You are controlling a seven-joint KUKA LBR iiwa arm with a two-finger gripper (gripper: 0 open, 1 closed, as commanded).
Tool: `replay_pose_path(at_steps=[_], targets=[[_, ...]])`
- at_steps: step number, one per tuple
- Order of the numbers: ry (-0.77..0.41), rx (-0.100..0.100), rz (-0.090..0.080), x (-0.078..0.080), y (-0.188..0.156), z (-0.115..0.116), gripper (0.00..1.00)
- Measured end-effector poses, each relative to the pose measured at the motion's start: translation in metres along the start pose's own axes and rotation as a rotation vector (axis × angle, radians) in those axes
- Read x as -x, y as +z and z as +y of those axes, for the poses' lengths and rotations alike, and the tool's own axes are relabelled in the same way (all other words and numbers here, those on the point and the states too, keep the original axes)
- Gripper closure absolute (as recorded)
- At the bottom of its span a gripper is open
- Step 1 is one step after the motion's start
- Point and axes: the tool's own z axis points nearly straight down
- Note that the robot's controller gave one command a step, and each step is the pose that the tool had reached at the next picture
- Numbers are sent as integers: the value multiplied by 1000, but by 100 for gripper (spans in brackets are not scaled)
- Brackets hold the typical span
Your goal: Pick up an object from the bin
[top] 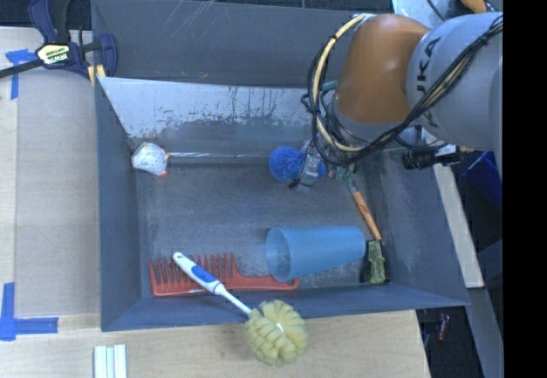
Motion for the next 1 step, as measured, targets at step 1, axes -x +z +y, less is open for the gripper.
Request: replay_pose_path(at_steps=[1], targets=[[0,3,-9,2,-35,1,100]])
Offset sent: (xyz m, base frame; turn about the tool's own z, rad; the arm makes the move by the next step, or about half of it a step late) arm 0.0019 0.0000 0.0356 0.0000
